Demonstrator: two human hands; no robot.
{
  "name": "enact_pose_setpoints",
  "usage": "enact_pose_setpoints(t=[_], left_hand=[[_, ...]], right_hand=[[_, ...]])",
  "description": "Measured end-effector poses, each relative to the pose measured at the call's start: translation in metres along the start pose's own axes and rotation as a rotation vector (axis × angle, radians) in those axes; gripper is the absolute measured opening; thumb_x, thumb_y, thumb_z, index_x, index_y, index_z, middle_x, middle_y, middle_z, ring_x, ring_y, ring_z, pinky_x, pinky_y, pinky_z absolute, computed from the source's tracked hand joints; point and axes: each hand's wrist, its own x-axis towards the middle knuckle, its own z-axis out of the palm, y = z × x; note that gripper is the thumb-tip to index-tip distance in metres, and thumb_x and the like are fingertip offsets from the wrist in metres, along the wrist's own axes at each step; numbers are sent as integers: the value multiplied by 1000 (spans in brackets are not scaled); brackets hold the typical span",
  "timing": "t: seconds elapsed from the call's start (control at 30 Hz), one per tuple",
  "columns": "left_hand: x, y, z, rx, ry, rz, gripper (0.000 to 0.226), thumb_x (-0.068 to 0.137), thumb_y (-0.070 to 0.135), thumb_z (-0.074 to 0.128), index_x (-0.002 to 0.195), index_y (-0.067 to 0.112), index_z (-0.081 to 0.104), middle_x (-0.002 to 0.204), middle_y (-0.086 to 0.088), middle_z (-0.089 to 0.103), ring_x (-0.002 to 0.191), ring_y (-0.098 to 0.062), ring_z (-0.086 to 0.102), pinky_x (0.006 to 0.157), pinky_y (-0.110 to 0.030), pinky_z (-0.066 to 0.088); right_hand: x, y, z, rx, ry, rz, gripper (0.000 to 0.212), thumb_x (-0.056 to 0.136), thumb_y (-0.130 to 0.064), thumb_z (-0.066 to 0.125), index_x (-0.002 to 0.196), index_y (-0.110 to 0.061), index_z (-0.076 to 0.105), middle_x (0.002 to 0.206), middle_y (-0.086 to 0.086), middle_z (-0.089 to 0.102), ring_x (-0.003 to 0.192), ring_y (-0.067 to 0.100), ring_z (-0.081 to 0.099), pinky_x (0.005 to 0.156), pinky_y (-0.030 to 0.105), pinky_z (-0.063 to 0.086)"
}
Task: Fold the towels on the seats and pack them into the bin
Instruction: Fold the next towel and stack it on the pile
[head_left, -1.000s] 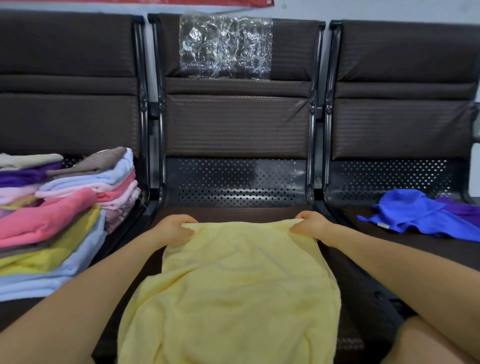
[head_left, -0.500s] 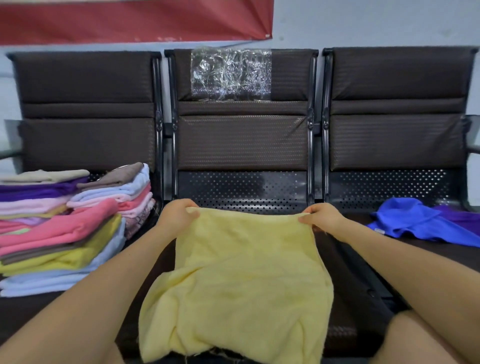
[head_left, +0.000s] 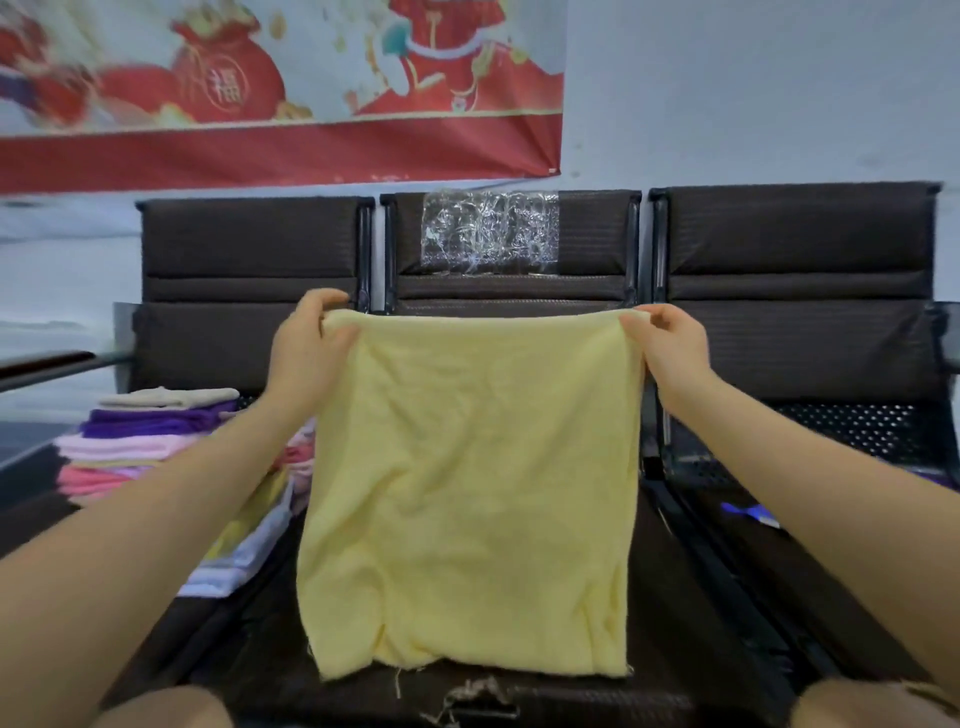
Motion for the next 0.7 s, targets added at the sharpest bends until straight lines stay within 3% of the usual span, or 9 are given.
enact_pose_setpoints(t=[0.17,0.3,0.4,0.47,0.57,0.7], left_hand=[[33,42,-27,-193,177,-83,36,87,16,62,122,22,55,92,8,52,76,-5,49,74,-25,41],[45,53,-43,-300,236,-137,38,87,20,64,123,21,55,105,2,52,82,-9,51,72,-25,45],[50,54,-52,-398,226,-179,35,86,25,67,121,21,59,103,2,54,80,-7,52,71,-23,45],[49,54,-57,-452,206,-163,25,86,25,67,111,22,65,98,5,60,83,-10,54,72,-29,46],[49,53,-61,-495,167,-124,8,86,29,68,94,28,69,90,9,63,85,-13,56,70,-34,47],[52,52,-55,-716,112,-204,6,87,21,68,89,25,70,90,6,67,79,-7,61,67,-26,54]], right_hand=[[10,-64,11,158,-14,-67,11,87,-16,61,80,-24,59,80,-5,60,70,11,53,57,24,42],[11,-86,14,157,-33,-113,12,87,-16,61,78,-24,60,79,-4,61,74,14,55,62,29,45],[13,-92,13,167,-48,-116,12,86,-17,63,77,-24,61,76,-5,60,67,14,53,46,20,44],[12,-98,12,225,-68,-97,10,85,-14,64,78,-21,62,79,-2,61,69,13,54,53,20,46],[16,-102,14,342,-72,-13,11,86,-6,62,80,-15,63,81,1,62,75,14,57,67,23,47],[27,-85,22,398,-104,250,9,84,-4,60,91,-4,66,72,5,65,60,17,61,51,20,49]])
